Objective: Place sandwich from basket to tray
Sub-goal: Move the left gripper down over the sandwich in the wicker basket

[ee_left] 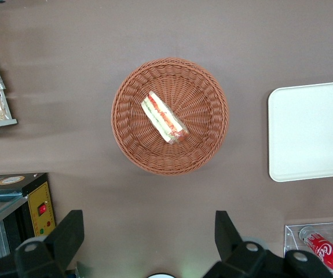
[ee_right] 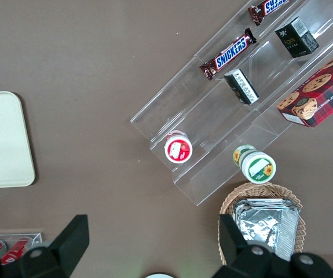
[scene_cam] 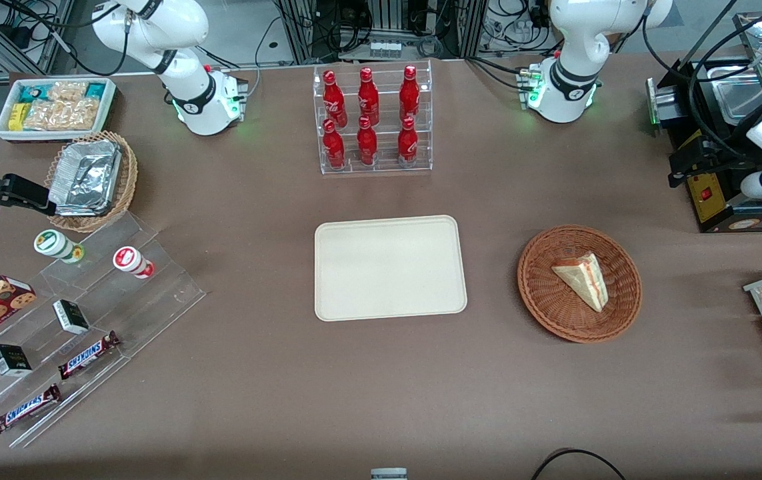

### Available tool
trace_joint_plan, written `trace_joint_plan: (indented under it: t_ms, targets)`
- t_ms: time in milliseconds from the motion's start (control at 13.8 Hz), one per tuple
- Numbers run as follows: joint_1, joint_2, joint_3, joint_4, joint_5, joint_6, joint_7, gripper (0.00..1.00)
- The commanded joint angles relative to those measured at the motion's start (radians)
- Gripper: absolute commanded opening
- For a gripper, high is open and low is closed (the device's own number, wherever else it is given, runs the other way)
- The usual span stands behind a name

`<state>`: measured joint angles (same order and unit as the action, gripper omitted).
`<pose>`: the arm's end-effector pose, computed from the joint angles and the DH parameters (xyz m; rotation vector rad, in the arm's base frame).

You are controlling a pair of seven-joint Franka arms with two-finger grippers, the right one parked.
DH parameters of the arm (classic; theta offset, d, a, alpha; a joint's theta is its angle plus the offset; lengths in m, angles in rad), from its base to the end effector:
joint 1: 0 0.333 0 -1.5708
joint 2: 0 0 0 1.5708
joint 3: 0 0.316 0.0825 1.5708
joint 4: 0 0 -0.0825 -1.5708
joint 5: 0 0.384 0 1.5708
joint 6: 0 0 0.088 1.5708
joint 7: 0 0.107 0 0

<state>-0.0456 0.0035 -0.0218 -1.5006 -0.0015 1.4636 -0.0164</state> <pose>0.5436 -0.0368 0.6461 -3.1398 0.0803 0.0637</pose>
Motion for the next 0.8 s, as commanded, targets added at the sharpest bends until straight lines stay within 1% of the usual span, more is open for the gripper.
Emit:
trace_joint_plan:
  t_ms: [0, 217, 362, 435, 725]
  targets:
    - [0.006, 0.001, -0.001, 0.005, -0.002, 0.012, 0.015, 1.00]
    - [0.006, 0.032, -0.001, 0.006, 0.000, 0.020, -0.033, 1.00]
    - [0.006, 0.064, -0.001, -0.019, 0.020, 0.061, -0.037, 1.00]
    - [0.006, 0.065, -0.003, -0.058, 0.024, 0.102, -0.049, 1.00]
    - [0.006, 0.026, -0.001, -0.314, 0.028, 0.366, -0.200, 1.00]
